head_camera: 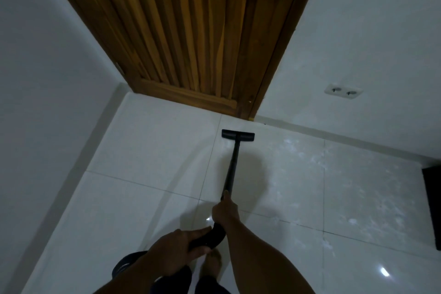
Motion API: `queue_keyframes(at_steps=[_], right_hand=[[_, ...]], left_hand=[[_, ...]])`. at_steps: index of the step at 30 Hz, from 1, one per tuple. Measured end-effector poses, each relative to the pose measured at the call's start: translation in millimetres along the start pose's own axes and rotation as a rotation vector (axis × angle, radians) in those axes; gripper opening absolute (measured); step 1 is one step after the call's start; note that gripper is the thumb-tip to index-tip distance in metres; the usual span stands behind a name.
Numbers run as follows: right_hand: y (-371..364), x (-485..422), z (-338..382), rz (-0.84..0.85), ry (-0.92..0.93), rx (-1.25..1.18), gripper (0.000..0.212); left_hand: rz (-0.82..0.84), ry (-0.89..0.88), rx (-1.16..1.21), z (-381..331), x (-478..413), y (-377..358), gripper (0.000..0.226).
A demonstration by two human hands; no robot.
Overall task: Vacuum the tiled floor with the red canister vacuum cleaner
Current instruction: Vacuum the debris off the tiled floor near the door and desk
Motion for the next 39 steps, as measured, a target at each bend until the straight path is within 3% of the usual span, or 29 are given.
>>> queue_keyframes(at_steps=[11, 20, 31, 35, 39], right_hand=[[6.7, -41.5, 79.4, -0.018, -0.055, -0.091, 0.073], [9.8, -64.5, 120.4, -0.053, -0.09, -0.048, 0.075], [10.2, -39.1, 109.1, -0.083, -0.085, -0.059, 0.074], [1.7, -16.1, 78.4, -0.079, -0.065, -0.063, 0.074], [-2.6, 4.4, 41.6, -0.074, -0.044, -0.046, 0.072]], left_hand=[[0.046, -0.071, -0.088, 13.3, -48.5, 91.2, 0.044], [0.075, -0.086, -0.001, 22.3, -73.8, 135.4, 0.077], [0.103, -0.06, -0.104, 17.7, -50.1, 121.3, 0.07], [0.084, -0.015, -0.205, 22.4, -29.5, 91.1, 0.108], [0.064, 0.01, -0.213, 18.4, -8.3, 52.6, 0.106]])
Point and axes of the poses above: each hand's wrist, its own x-axis away from the middle knuckle, its own y-axis out of the back of the hand, z = x × y, the point moved 9 cm from there along -x, towards the middle knuckle, and after that the axes turned 3 degrees about -z, right-handed, at the moved point
